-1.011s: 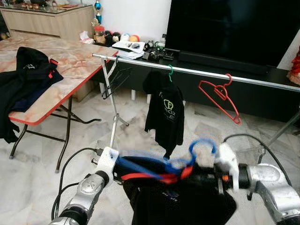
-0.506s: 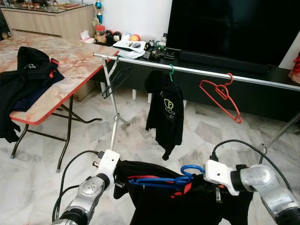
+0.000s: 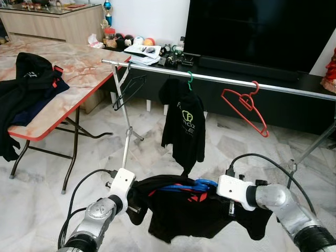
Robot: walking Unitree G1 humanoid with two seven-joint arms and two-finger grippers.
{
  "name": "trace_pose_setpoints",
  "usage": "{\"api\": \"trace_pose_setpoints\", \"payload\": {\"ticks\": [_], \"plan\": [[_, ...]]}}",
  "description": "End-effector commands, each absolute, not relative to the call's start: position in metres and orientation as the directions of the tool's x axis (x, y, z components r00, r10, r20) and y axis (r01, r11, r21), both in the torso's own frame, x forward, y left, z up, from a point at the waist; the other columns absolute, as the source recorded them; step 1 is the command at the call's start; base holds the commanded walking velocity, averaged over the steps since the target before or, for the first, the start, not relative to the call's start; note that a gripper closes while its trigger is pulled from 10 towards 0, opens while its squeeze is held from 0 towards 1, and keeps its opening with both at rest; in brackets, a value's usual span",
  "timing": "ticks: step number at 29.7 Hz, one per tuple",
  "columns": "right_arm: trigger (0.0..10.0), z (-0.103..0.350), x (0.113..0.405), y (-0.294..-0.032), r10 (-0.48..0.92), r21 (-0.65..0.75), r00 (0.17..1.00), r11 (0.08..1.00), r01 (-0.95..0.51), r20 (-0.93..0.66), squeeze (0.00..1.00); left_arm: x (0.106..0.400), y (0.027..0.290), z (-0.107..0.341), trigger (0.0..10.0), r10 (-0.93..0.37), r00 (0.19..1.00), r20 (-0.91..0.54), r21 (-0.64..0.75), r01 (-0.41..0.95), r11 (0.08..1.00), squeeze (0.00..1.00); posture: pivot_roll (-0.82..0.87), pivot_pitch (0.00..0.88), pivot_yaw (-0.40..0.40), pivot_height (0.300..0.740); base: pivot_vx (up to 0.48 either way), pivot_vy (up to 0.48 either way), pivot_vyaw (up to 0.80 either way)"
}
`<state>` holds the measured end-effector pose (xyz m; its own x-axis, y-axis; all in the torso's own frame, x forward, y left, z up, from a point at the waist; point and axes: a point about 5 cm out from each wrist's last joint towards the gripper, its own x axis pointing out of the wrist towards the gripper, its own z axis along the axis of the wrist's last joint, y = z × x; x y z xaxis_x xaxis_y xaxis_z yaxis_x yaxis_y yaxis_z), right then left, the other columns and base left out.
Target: Hang hanger
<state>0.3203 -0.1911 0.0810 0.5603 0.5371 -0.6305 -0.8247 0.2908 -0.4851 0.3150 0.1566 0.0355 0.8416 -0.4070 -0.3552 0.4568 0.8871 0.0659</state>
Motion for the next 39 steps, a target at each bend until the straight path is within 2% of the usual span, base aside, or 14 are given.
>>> {"api": "trace_pose_setpoints", "payload": {"ticks": [1, 2, 5, 14, 19, 20, 23, 29, 32, 33, 34, 36, 37, 39], "plan": [[0.0, 0.087, 0.327, -0.198, 0.500, -0.506, 0.623, 0.366, -0.781, -0.601, 0.00, 0.312, 0.161, 0.033, 0.0, -0.418, 0.827, -0.377, 0.067, 0.474, 0.878, 0.00, 0.12, 0.033, -0.045, 0.740, 0.000, 0.000, 0.00], [0.0, 0.088, 0.328, -0.194, 0.540, -0.433, 0.621, 0.445, -0.784, -0.568, 0.00, 0.312, 0.160, 0.033, 0.0, -0.425, 0.820, -0.383, 0.075, 0.486, 0.871, 0.00, 0.12, 0.033, -0.045, 0.740, 0.000, 0.000, 0.00], [0.0, 0.093, 0.329, -0.188, 0.607, -0.350, 0.607, 0.497, -0.794, -0.513, 0.00, 0.311, 0.160, 0.032, 0.0, -0.425, 0.816, -0.392, 0.083, 0.492, 0.867, 0.00, 0.12, 0.032, -0.045, 0.740, 0.000, 0.000, 0.00], [0.0, 0.097, 0.326, -0.177, 0.704, -0.219, 0.539, 0.498, -0.839, -0.462, 0.00, 0.309, 0.157, 0.032, 0.0, -0.438, 0.804, -0.403, 0.086, 0.510, 0.856, 0.00, 0.12, 0.035, -0.046, 0.740, 0.000, 0.000, 0.00], [0.0, 0.094, 0.314, -0.170, 0.778, -0.118, 0.409, 0.405, -0.907, -0.477, 0.00, 0.306, 0.158, 0.028, 0.0, -0.438, 0.793, -0.424, 0.126, 0.530, 0.838, 0.00, 0.12, 0.033, -0.047, 0.740, 0.000, 0.000, 0.00], [0.0, 0.093, 0.306, -0.169, 0.805, -0.090, 0.338, 0.339, -0.937, -0.487, 0.00, 0.306, 0.158, 0.028, 0.0, -0.429, 0.797, -0.425, 0.145, 0.528, 0.837, 0.00, 0.12, 0.033, -0.047, 0.740, 0.000, 0.000, 0.00], [0.0, 0.088, 0.293, -0.169, 0.811, -0.073, 0.228, 0.225, -0.972, -0.539, 0.00, 0.306, 0.159, 0.029, 0.0, -0.413, 0.808, -0.420, 0.163, 0.515, 0.842, 0.00, 0.12, 0.033, -0.048, 0.740, 0.000, 0.000, 0.00], [0.0, 0.088, 0.293, -0.172, 0.795, -0.064, 0.227, 0.232, -0.971, -0.562, 0.00, 0.309, 0.159, 0.032, 0.0, -0.397, 0.822, -0.409, 0.178, 0.498, 0.849, 0.00, 0.12, 0.031, -0.048, 0.740, 0.000, 0.000, 0.00], [0.0, 0.092, 0.284, -0.172, 0.819, -0.007, 0.130, 0.152, -0.988, -0.559, 0.00, 0.311, 0.162, 0.033, 0.0, -0.371, 0.836, -0.404, 0.206, 0.479, 0.853, 0.00, 0.12, 0.027, -0.050, 0.740, 0.000, 0.000, 0.00], [0.0, 0.090, 0.279, -0.175, 0.798, -0.004, 0.084, 0.101, -0.995, -0.597, 0.00, 0.311, 0.164, 0.033, 0.0, -0.360, 0.842, -0.401, 0.215, 0.468, 0.857, 0.00, 0.12, 0.026, -0.050, 0.740, 0.000, 0.000, 0.00], [0.0, 0.082, 0.277, -0.183, 0.717, -0.042, 0.069, 0.055, -0.998, -0.693, 0.00, 0.312, 0.165, 0.034, 0.0, -0.343, 0.854, -0.392, 0.219, 0.449, 0.866, 0.00, 0.12, 0.026, -0.050, 0.740, 0.000, 0.000, 0.00], [0.0, 0.078, 0.277, -0.187, 0.668, -0.063, 0.071, 0.037, -0.997, -0.740, 0.00, 0.313, 0.166, 0.035, 0.0, -0.334, 0.859, -0.387, 0.222, 0.439, 0.871, 0.00, 0.12, 0.026, -0.050, 0.740, 0.000, 0.000, 0.00], [0.0, 0.072, 0.280, -0.193, 0.600, -0.101, 0.105, 0.040, -0.994, -0.793, 0.00, 0.314, 0.167, 0.036, 0.0, -0.322, 0.867, -0.380, 0.225, 0.424, 0.877, 0.00, 0.12, 0.023, -0.051, 0.740, 0.000, 0.000, 0.00], [0.0, 0.068, 0.282, -0.197, 0.562, -0.125, 0.123, 0.035, -0.992, -0.818, 0.00, 0.315, 0.167, 0.037, 0.0, -0.315, 0.872, -0.375, 0.226, 0.415, 0.881, 0.00, 0.12, 0.023, -0.052, 0.740, 0.000, 0.000, 0.00]]}}
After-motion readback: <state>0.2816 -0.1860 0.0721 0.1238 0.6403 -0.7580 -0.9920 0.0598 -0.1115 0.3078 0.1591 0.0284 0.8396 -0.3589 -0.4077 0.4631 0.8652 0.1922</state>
